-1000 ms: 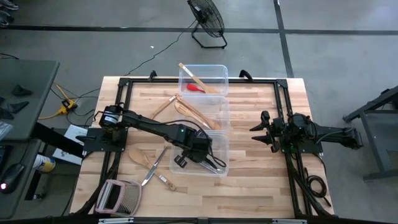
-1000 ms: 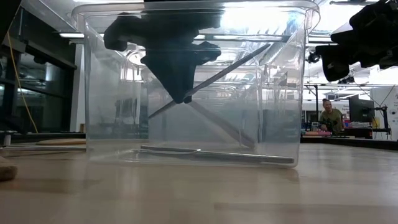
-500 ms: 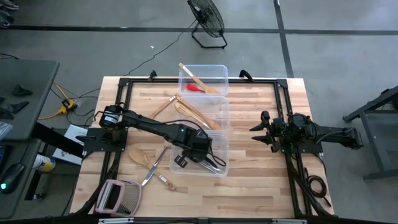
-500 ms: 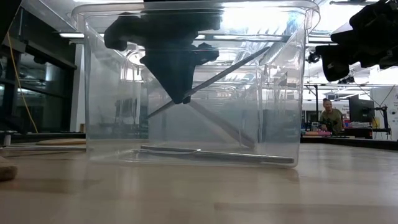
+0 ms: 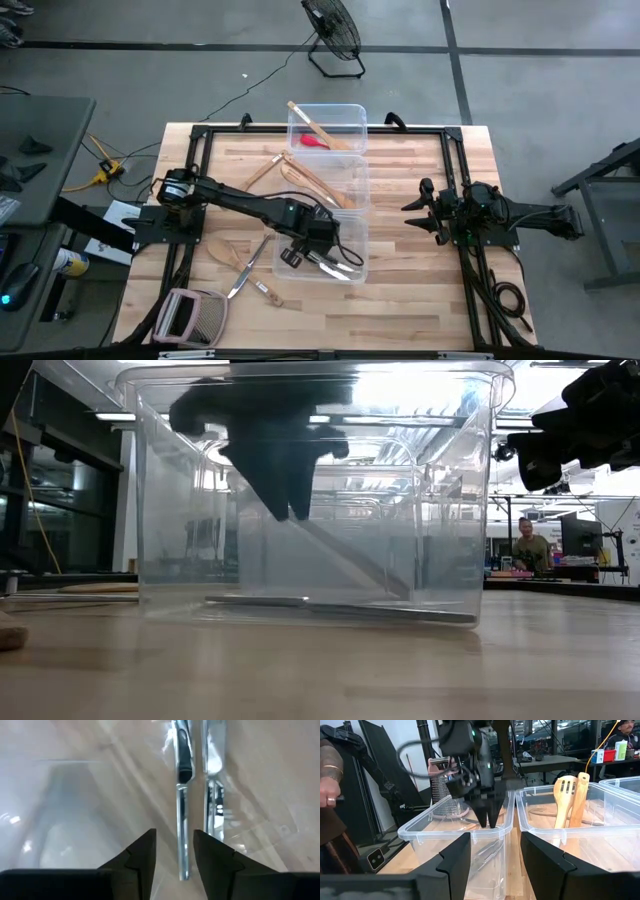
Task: Pick & Place Kitchen Items
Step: Put the silver knife into the bottom transparent bin
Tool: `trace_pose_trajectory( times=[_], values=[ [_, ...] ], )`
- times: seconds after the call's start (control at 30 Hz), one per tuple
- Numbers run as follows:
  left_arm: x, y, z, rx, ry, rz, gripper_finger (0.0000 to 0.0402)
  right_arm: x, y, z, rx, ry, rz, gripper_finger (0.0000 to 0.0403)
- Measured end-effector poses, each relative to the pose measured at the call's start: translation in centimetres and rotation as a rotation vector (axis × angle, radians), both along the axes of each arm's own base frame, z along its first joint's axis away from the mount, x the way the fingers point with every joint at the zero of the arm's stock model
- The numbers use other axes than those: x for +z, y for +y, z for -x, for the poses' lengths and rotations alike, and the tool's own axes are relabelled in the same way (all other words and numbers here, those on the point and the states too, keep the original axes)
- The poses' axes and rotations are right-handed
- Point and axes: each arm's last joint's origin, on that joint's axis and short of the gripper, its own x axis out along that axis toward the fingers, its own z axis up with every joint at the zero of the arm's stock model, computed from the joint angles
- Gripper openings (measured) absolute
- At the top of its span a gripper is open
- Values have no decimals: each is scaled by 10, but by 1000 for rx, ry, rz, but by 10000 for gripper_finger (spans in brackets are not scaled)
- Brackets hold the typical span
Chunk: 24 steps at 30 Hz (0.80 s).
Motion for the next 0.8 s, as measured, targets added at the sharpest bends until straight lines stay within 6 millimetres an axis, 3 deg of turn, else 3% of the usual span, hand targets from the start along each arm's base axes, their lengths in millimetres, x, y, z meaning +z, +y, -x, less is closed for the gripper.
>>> trace_pose_trajectory(
  times=[0.47,0.8],
  values=[
    [77,5,12,387,-7,32,129,0,0,0,-1,0,0,165],
    [101,9,38,807,95,104,129,0,0,0,0,0,0,165]
  ],
)
